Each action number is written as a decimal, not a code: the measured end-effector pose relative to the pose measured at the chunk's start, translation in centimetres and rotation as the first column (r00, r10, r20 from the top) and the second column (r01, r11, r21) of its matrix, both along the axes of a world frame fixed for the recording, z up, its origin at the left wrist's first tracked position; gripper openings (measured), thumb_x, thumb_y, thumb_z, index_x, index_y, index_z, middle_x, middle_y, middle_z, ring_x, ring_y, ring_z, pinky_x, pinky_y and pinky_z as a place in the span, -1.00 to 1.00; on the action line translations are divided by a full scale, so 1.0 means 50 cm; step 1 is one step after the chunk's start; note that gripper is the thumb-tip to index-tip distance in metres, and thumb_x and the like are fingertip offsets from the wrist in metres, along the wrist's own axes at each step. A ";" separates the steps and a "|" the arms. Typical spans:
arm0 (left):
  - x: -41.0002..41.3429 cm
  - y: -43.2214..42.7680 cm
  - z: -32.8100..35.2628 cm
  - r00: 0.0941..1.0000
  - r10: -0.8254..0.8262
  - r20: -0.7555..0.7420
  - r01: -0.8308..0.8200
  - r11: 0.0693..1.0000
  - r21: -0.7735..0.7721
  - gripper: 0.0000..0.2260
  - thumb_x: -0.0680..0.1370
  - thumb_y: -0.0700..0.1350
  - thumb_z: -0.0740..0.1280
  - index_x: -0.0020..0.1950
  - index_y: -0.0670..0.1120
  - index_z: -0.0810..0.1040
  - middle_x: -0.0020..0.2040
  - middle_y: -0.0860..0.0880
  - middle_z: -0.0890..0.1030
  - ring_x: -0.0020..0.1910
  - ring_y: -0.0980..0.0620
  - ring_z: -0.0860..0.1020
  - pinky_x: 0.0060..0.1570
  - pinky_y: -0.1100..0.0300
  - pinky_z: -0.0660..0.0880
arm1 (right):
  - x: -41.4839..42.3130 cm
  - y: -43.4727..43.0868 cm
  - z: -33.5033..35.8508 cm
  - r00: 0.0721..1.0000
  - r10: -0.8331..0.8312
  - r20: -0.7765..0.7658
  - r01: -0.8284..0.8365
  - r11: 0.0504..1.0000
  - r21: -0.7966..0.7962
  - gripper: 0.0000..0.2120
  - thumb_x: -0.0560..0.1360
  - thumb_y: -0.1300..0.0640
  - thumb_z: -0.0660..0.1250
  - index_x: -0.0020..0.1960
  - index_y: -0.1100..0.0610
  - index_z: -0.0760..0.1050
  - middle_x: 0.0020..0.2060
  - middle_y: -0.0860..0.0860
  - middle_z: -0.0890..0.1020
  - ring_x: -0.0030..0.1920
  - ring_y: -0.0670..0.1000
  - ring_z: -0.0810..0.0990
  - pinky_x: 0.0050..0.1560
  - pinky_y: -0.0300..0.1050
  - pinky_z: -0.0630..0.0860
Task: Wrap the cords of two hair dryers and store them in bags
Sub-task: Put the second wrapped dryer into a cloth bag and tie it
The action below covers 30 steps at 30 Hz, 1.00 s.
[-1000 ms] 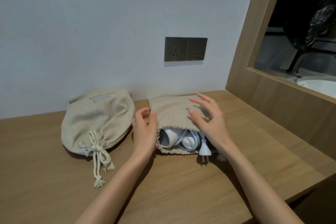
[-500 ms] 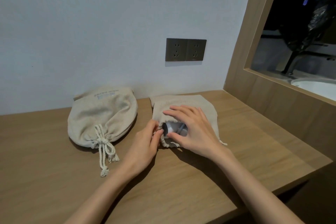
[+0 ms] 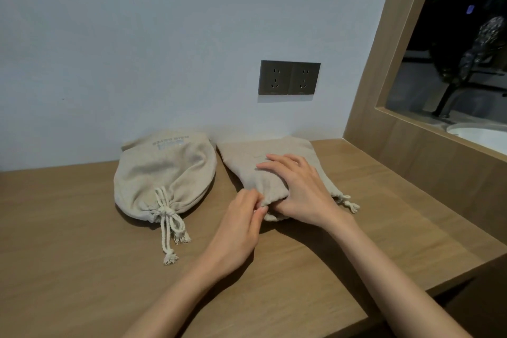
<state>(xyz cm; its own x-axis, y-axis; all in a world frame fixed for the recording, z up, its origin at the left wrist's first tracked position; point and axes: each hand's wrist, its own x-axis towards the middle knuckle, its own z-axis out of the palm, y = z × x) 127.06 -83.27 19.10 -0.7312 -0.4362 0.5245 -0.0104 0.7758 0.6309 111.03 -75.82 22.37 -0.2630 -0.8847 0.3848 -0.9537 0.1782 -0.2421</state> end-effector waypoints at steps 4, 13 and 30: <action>0.003 -0.002 0.003 0.999 -0.030 -0.030 0.031 0.999 0.032 -0.91 0.62 -0.17 0.20 -0.09 -0.09 0.43 -0.18 0.05 0.44 -0.20 0.15 0.40 -0.21 0.37 0.31 | 0.020 -0.018 -0.023 0.994 -0.096 -0.046 0.093 0.993 -0.066 -0.37 0.30 -0.01 0.41 0.34 -0.23 0.32 0.44 -0.21 0.26 0.47 0.08 0.11 0.38 0.34 0.03; 0.007 -0.009 0.001 0.994 -0.101 -0.040 0.105 0.990 0.093 -0.91 0.61 -0.19 0.22 -0.07 -0.15 0.47 -0.16 -0.04 0.49 -0.20 0.07 0.44 -0.20 0.28 0.37 | 0.022 -0.046 -0.038 0.974 -0.214 -0.068 0.196 0.958 -0.208 -0.46 0.32 -0.11 0.38 0.29 -0.18 0.38 0.39 -0.13 0.35 0.39 0.11 0.25 0.29 0.19 0.20; -0.030 -0.003 -0.004 0.994 0.084 0.075 -0.101 0.958 0.270 -0.73 0.56 -0.04 0.32 0.09 -0.04 0.23 -0.04 0.01 0.47 -0.13 0.07 0.50 -0.16 0.20 0.46 | -0.090 0.107 -0.059 0.934 -0.198 0.298 0.170 0.978 0.118 -0.06 0.31 -0.34 0.41 0.49 -0.34 -0.10 0.48 0.03 0.12 0.46 0.11 0.11 0.41 0.13 0.24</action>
<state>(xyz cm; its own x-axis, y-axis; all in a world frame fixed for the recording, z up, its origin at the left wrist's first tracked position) 125.57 -83.40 18.89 -0.7083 -0.6236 0.3308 -0.1198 0.5679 0.8143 106.53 -70.46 19.42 -0.5173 -0.8362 0.1821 -0.7842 0.3780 -0.4921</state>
